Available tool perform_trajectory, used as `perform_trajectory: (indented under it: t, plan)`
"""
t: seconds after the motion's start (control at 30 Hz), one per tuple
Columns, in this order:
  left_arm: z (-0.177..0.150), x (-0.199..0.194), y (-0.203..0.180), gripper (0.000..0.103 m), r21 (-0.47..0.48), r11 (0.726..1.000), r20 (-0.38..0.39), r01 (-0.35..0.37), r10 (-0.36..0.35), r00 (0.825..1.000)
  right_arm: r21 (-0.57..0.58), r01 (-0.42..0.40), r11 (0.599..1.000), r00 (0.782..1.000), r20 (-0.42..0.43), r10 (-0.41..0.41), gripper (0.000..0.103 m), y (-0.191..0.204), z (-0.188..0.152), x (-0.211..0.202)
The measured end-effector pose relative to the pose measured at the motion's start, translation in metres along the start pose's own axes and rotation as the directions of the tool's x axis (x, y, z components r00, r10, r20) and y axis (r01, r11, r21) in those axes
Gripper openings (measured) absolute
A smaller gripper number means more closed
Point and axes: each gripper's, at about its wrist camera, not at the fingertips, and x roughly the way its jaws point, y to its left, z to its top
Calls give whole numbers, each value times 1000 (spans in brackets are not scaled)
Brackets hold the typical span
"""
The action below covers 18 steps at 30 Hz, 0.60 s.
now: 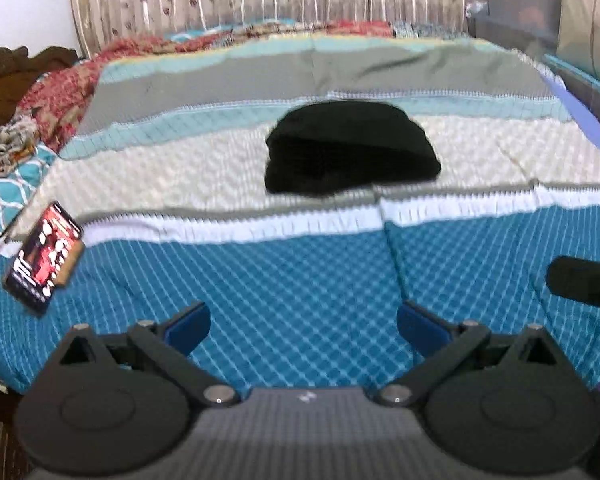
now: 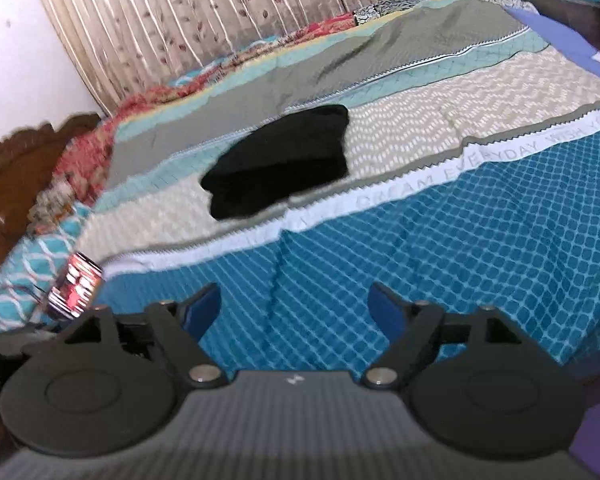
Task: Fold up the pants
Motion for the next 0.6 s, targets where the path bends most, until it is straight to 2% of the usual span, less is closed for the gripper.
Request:
perform_trajectory:
  t: [0.17, 0.37, 0.6]
  plan:
    - [8, 0, 3, 103, -28, 1000, 25, -9, 10, 1000, 3, -5, 1000, 1000, 22, 5, 86, 1, 1, -4]
    - [12, -5, 6, 103, -33, 999, 66, -14, 16, 998, -4, -1, 1000, 1000, 1, 1, 86, 3, -1, 7]
    - [14, -4, 3, 103, -23, 999, 71, -38, 40, 997, -27, -2, 1000, 1000, -15, 2, 86, 6, -3, 13]
